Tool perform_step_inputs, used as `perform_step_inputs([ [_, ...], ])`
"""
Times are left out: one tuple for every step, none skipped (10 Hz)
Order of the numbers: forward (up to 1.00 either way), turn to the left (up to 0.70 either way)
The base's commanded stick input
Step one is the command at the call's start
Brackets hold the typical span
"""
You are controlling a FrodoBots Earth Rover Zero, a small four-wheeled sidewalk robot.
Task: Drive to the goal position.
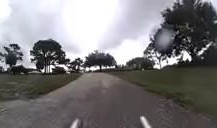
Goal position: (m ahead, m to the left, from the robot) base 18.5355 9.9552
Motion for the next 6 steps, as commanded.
perform_step_inputs([
  [0.70,0.00],
  [0.70,0.00],
  [0.70,0.00],
  [0.70,0.00],
  [0.70,0.00],
  [0.70,0.00],
])
